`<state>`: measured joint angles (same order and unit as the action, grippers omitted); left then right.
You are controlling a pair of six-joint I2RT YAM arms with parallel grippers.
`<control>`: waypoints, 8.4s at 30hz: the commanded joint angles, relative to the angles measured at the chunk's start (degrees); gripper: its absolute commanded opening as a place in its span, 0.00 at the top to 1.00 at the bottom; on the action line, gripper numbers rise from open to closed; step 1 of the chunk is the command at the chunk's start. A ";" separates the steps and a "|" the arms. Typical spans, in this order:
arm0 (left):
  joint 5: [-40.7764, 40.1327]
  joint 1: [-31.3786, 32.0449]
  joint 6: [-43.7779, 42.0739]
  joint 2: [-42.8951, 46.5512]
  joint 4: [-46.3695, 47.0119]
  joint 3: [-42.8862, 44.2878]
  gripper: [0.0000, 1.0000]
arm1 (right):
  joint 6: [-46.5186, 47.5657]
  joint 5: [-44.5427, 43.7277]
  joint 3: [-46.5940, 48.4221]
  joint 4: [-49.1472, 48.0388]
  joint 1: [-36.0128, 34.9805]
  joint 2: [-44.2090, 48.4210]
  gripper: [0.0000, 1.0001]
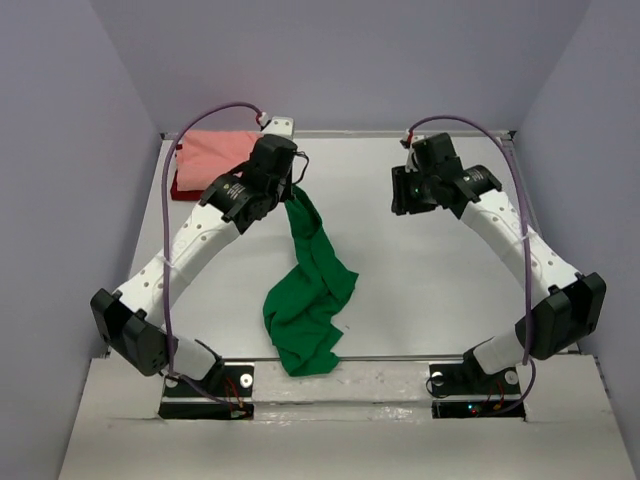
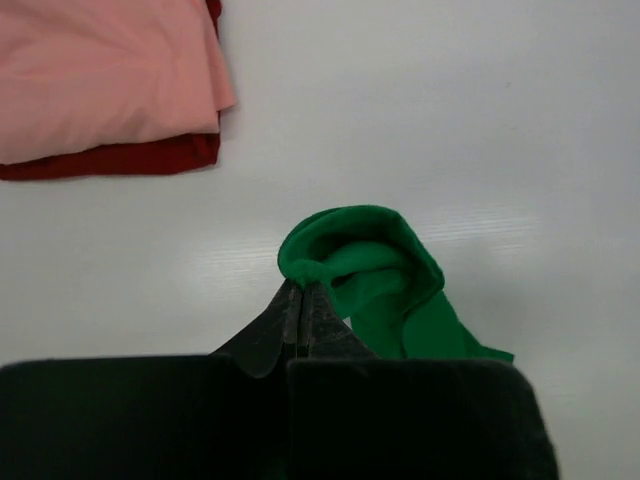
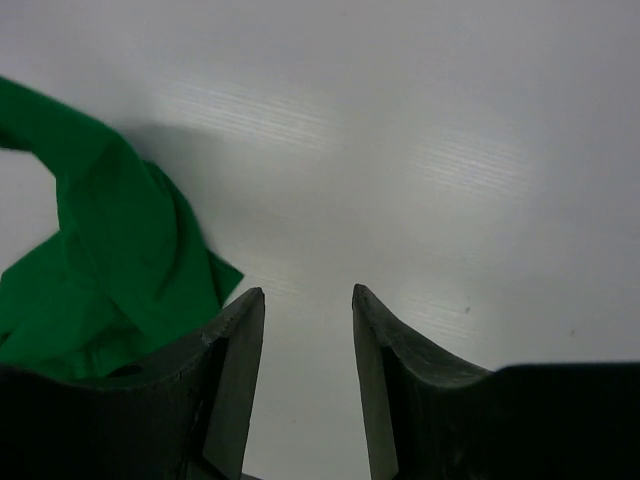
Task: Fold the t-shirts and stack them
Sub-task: Flatten out the tshirt, then fold the flattened tshirt in 1/3 of the way
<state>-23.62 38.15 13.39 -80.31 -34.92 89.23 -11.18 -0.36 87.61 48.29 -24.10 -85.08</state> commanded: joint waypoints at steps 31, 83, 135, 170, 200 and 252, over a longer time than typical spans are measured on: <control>2.87 -13.63 1.11 3.41 7.49 -11.36 1.00 | -6.66 9.15 -10.45 -17.09 -14.75 -19.68 0.58; 4.98 -13.72 0.24 6.84 6.88 -12.41 1.00 | -7.54 11.88 -12.29 -19.20 -15.81 -26.10 0.60; 15.02 -10.13 4.63 22.04 2.23 -9.35 1.00 | 8.01 -44.53 38.07 6.81 -4.09 9.48 1.00; 12.18 -20.49 -3.28 -11.29 -4.11 36.72 1.00 | 19.62 -21.35 52.93 -6.90 18.82 -8.54 1.00; 8.94 -16.18 -2.40 12.75 -8.95 23.08 1.00 | 19.34 -33.30 54.58 3.04 6.34 9.09 1.00; 22.91 -20.92 0.50 -52.84 4.24 34.78 1.00 | 13.29 -14.84 20.60 -11.20 26.65 -26.02 1.00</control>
<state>-1.67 17.52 14.44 -134.50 -30.04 122.74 3.38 -15.55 111.07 38.48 2.04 -115.37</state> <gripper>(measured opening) 0.014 0.020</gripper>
